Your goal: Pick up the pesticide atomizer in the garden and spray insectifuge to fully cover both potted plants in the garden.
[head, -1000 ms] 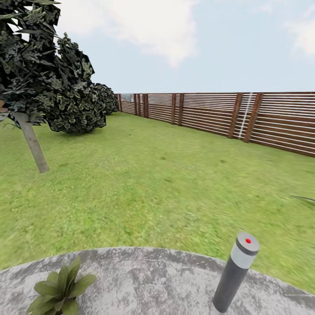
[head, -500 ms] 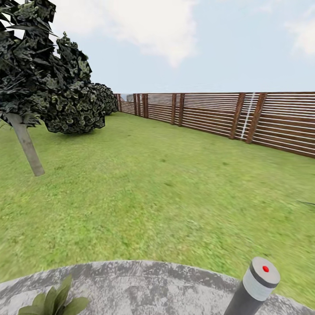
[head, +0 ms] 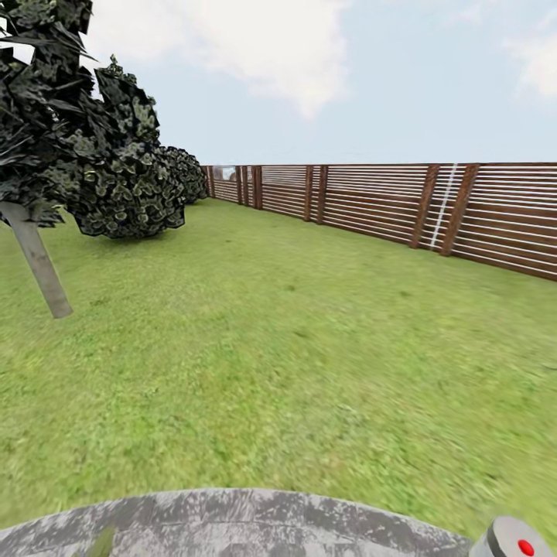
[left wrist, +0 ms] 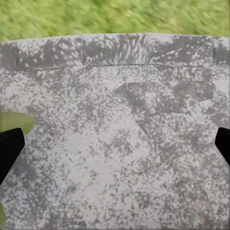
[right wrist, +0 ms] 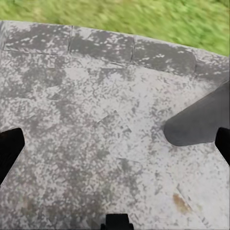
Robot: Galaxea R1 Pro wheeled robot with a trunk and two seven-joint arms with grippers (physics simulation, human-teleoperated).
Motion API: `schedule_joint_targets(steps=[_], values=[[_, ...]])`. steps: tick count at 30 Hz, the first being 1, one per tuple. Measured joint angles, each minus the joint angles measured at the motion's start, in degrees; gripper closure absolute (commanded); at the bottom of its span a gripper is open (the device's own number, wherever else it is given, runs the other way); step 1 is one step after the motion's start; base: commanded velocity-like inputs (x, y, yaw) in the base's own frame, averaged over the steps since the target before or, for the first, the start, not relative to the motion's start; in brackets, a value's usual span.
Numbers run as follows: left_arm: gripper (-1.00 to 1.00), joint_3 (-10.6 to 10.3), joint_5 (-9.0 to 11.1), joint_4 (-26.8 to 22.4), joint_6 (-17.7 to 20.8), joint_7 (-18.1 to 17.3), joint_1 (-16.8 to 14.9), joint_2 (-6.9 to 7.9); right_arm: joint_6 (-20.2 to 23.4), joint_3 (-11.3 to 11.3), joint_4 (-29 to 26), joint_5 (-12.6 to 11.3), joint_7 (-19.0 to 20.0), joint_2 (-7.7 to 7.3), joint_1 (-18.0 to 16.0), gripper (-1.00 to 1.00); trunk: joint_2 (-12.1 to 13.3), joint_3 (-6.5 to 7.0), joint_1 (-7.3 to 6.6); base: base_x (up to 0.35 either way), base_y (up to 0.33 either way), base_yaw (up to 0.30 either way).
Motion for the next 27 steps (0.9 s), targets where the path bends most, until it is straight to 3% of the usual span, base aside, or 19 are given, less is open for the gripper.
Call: schedule_joint_targets(steps=[27], values=[[-1.00,0.00,-0.04,0.00,0.00,0.00,0.00,0.00,0.04,0.00,-0.09,0.00,0.07,0.00,0.00,-1.00,0.00,0.00,0.00,0.328,0.001,0.000]])
